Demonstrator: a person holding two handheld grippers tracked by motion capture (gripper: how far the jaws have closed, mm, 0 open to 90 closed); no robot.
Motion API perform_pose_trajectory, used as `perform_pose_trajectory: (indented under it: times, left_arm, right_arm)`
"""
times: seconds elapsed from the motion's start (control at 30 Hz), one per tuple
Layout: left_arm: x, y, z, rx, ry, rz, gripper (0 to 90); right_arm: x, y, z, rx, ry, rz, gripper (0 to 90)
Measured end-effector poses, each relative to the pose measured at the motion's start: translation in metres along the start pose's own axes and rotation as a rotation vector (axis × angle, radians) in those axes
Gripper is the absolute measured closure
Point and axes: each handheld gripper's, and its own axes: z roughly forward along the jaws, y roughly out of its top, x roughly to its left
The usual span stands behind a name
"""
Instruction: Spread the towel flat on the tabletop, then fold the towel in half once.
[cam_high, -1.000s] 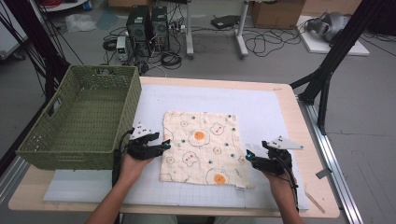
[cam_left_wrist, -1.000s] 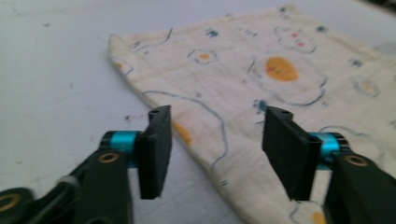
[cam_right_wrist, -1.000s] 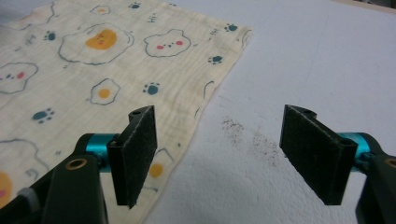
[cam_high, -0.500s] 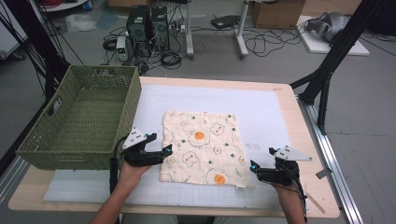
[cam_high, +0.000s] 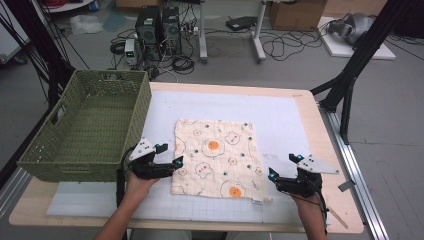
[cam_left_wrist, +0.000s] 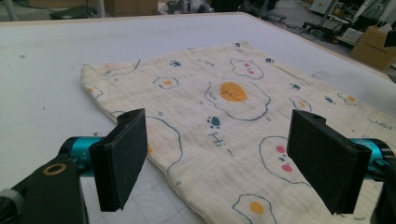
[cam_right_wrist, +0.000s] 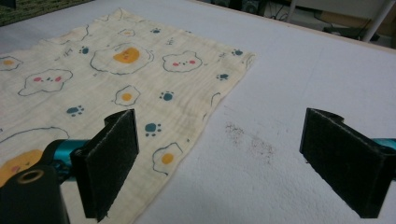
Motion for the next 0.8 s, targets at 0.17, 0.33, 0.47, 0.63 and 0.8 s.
perform_pose_trajectory:
  times: [0.17, 0.33, 0.47, 0.63, 0.8]
  left_arm:
    - [-0.0011, 0.0011, 0.0030, -0.001, 0.006, 0.007, 21.3]
    - [-0.0013, 0.0015, 0.0062, 0.006, 0.012, 0.007, 21.3]
    - [0.0007, -0.0002, 0.0071, 0.022, 0.014, -0.007, 22.4]
    - [0.0030, -0.0009, 0.0079, 0.029, 0.019, -0.012, 22.7]
    - [0.0039, -0.0011, 0.0092, 0.049, 0.051, -0.023, 22.6]
  right_arm:
    - [-0.0012, -0.0028, -0.0021, 0.010, -0.003, 0.004, 11.0]
    - [-0.0035, -0.0059, -0.0047, 0.021, -0.011, 0.010, 11.0]
    - [-0.0066, -0.0069, -0.0050, 0.023, -0.021, 0.025, 11.0]
    - [-0.0054, -0.0082, -0.0032, 0.033, -0.019, 0.020, 11.0]
    - [-0.0049, -0.0075, 0.0006, 0.035, -0.015, 0.003, 11.0]
